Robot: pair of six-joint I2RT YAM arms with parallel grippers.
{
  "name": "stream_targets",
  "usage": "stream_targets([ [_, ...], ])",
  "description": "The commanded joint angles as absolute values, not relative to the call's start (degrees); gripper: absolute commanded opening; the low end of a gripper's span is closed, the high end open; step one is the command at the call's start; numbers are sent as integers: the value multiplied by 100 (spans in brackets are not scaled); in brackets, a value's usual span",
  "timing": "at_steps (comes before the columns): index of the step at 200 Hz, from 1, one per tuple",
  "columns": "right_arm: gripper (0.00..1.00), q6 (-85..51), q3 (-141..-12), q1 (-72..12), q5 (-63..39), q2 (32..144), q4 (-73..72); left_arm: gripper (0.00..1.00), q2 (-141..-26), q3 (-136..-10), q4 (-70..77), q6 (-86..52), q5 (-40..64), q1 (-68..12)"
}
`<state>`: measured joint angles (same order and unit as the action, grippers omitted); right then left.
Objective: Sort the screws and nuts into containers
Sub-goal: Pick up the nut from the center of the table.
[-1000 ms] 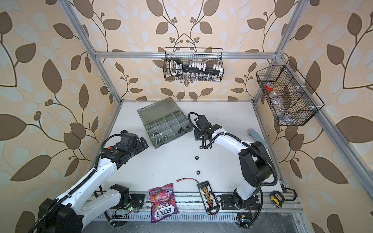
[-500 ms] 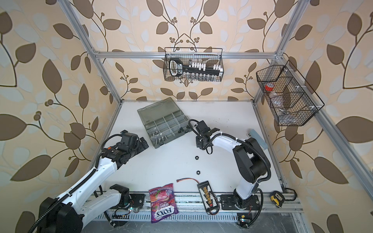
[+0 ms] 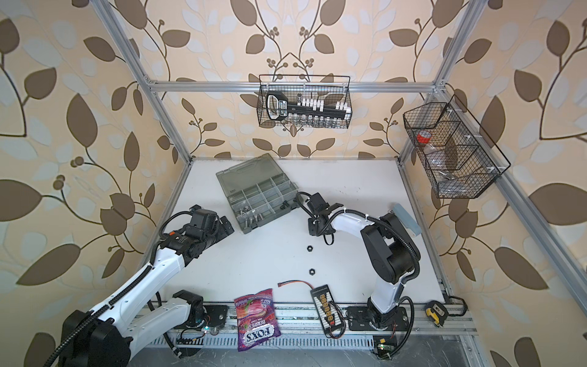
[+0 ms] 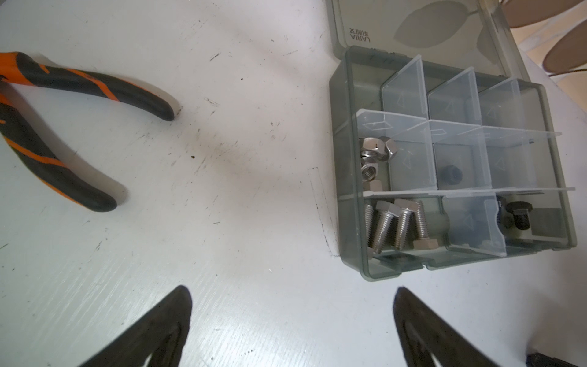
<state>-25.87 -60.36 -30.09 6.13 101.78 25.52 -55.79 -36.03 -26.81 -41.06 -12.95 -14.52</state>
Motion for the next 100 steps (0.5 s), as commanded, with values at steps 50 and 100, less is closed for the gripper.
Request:
stream_targets([
  [50, 33, -2560, -5824, -3096, 615, 10299, 2610, 99, -5554, -3816, -2744, -4159, -1529, -1402],
  [100, 29, -2558, -5821, -3131, 675, 10424, 2599, 99, -5563, -3833, -2763, -4157, -1546, -1397],
])
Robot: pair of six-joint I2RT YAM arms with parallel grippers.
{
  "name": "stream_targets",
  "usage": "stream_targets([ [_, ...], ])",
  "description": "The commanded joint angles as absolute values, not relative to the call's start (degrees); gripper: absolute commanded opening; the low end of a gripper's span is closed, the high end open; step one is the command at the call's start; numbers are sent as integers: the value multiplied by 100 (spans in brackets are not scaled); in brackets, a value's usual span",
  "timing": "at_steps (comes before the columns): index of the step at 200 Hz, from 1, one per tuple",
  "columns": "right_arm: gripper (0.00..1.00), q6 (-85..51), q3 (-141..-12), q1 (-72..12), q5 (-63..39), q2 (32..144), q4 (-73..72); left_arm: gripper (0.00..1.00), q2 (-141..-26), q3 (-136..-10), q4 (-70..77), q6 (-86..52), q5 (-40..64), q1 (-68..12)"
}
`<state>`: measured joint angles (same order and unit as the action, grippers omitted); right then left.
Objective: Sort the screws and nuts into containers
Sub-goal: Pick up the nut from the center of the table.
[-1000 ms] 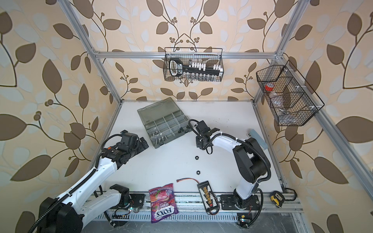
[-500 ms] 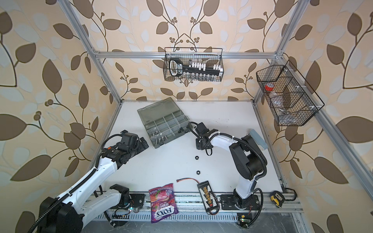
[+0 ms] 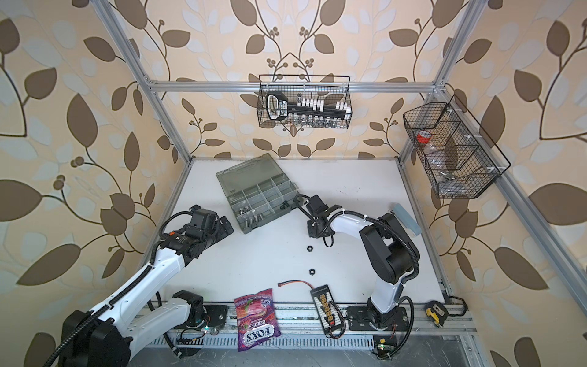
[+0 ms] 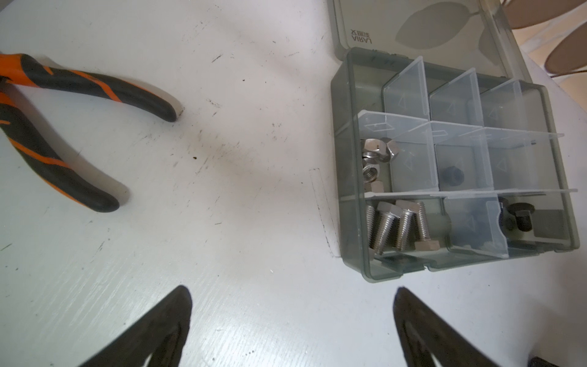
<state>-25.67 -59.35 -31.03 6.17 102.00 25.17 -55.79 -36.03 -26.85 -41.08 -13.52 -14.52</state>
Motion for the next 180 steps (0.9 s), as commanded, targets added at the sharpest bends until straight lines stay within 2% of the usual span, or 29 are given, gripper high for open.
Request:
stream_targets([
  [1, 29, -2558, -5824, -3134, 676, 10424, 2596, 99, -5563, -3828, -2761, -4153, -1546, -1397],
  [19, 26, -2547, -5839, -3133, 677, 10454, 2593, 99, -5555, -3828, -2769, -4153, -1547, -1397],
  [58, 11, -2515, -5892, -3137, 616, 10356, 2602, 99, -5512, -3817, -2810, -4147, -1595, -1397],
  [81, 5, -2444, -6071, -3188, 581, 10229, 2644, 99, -5529, -3847, -2806, -4144, -1591, -1397],
  [131, 3, -2226, -6918, -3423, 615, 10124, 2674, 99, -5572, -3885, -2777, -4137, -1556, -1397],
  [180, 3, -1904, -8197, -3605, 482, 10689, 2524, 99, -5572, -3902, -2786, -4130, -1503, -1399],
])
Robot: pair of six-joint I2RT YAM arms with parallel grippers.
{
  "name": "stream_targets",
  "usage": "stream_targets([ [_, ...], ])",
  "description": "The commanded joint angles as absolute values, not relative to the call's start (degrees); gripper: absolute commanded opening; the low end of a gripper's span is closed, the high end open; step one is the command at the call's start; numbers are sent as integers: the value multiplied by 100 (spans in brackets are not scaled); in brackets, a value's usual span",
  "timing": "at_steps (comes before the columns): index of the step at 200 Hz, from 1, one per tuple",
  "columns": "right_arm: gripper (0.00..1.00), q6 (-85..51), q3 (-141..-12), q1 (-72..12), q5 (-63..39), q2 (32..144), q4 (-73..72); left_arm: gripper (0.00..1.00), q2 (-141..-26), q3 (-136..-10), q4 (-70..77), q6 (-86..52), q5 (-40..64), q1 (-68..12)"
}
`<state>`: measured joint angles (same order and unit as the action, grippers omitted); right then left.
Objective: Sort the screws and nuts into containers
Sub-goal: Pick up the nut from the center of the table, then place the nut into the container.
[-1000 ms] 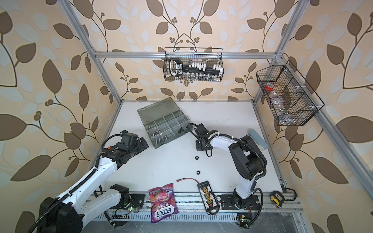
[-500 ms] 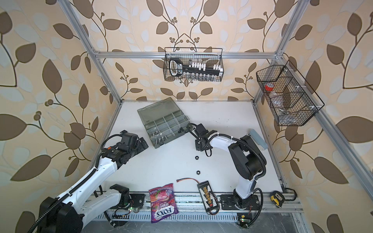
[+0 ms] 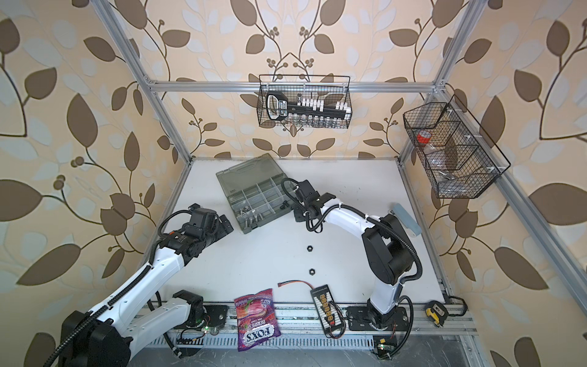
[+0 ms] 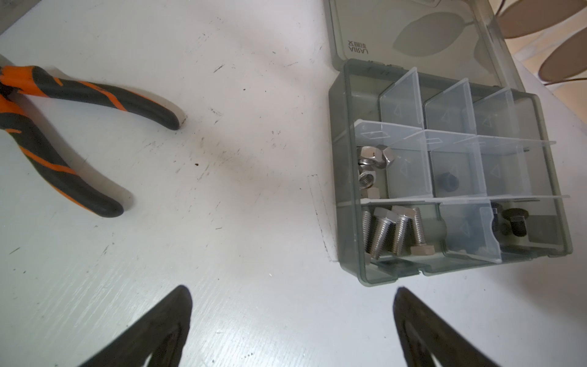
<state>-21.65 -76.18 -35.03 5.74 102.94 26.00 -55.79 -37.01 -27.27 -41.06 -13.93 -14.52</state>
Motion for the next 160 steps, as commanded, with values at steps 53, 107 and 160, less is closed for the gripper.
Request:
stream_targets([
  [53, 3, -1733, -9420, -3709, 184, 11563, 2284, 99, -5563, -3885, -2807, -4126, -1488, -1397],
  [107, 3, -1670, -10052, -3821, 9, 12241, 2052, 99, -5565, -3872, -2813, -4122, -1503, -1397],
  [160, 3, -1609, -10498, -3832, 30, 12769, 2021, 99, -5472, -3880, -2918, -4104, -1554, -1398],
])
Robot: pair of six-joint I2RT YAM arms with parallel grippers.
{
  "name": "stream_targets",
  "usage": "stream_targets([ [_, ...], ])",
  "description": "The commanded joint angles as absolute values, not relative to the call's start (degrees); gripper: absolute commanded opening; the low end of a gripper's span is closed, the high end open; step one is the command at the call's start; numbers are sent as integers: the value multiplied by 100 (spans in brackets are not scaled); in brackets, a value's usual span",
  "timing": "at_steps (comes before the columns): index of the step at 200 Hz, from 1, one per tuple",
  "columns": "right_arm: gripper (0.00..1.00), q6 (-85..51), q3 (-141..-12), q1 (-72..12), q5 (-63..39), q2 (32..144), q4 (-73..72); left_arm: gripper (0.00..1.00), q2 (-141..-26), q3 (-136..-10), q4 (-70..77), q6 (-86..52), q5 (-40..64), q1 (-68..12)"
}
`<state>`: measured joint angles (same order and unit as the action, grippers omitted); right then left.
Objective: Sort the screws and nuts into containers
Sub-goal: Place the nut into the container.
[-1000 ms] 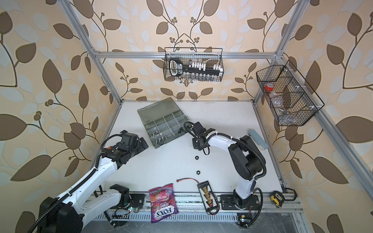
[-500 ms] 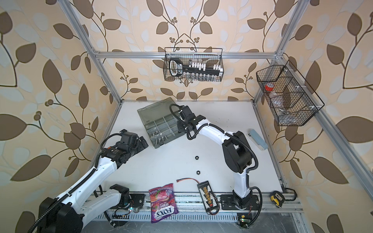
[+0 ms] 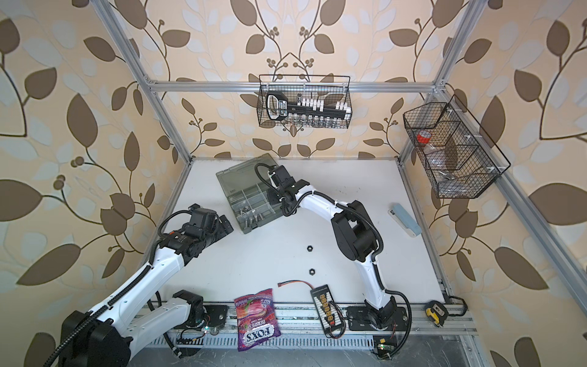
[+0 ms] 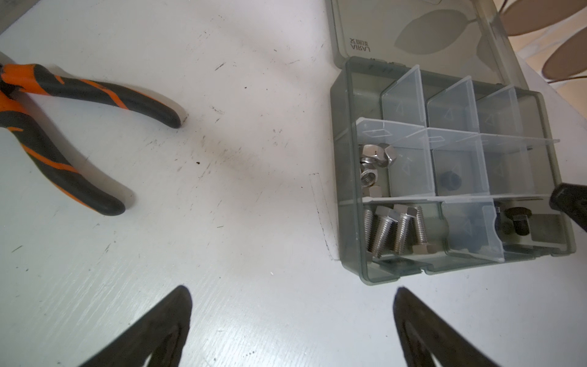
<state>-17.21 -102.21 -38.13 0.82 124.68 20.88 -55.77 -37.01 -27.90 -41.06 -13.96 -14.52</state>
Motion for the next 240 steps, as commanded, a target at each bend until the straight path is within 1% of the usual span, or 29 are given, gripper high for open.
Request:
stream_targets([
  [1, 3, -1608, -10509, -3832, 28, 12774, 2017, 99, -5465, -3873, -2918, -4104, -1559, -1398],
  [55, 5, -1530, -11110, -3834, 109, 13303, 2113, 99, -5292, -3825, -3073, -4069, -1676, -1397],
  [76, 7, -1521, -11288, -3832, 156, 13447, 2154, 99, -5248, -3815, -3094, -4057, -1692, -1397],
  [91, 13, -1521, -11391, -3836, 163, 13524, 2202, 99, -5225, -3803, -3103, -4056, -1696, -1397],
  [115, 30, -1520, -11461, -3832, 195, 13545, 2257, 99, -5204, -3800, -3129, -4060, -1713, -1397],
  [135, 38, -1512, -11449, -3832, 270, 13471, 2272, 99, -5172, -3802, -3151, -4052, -1731, -1397],
  [149, 41, -1511, -11426, -3832, 311, 13394, 2285, 99, -5152, -3798, -3165, -4040, -1740, -1397],
  [193, 41, -1578, -11099, -3832, 355, 12852, 2332, 99, -5107, -3790, -3173, -4042, -1758, -1397],
  [211, 42, -1702, -10642, -3836, 442, 12401, 2252, 99, -5119, -3784, -3164, -4031, -1759, -1397],
  [240, 42, -1951, -9563, -3833, 631, 11562, 2047, 99, -5132, -3780, -3113, -4034, -1750, -1397],
])
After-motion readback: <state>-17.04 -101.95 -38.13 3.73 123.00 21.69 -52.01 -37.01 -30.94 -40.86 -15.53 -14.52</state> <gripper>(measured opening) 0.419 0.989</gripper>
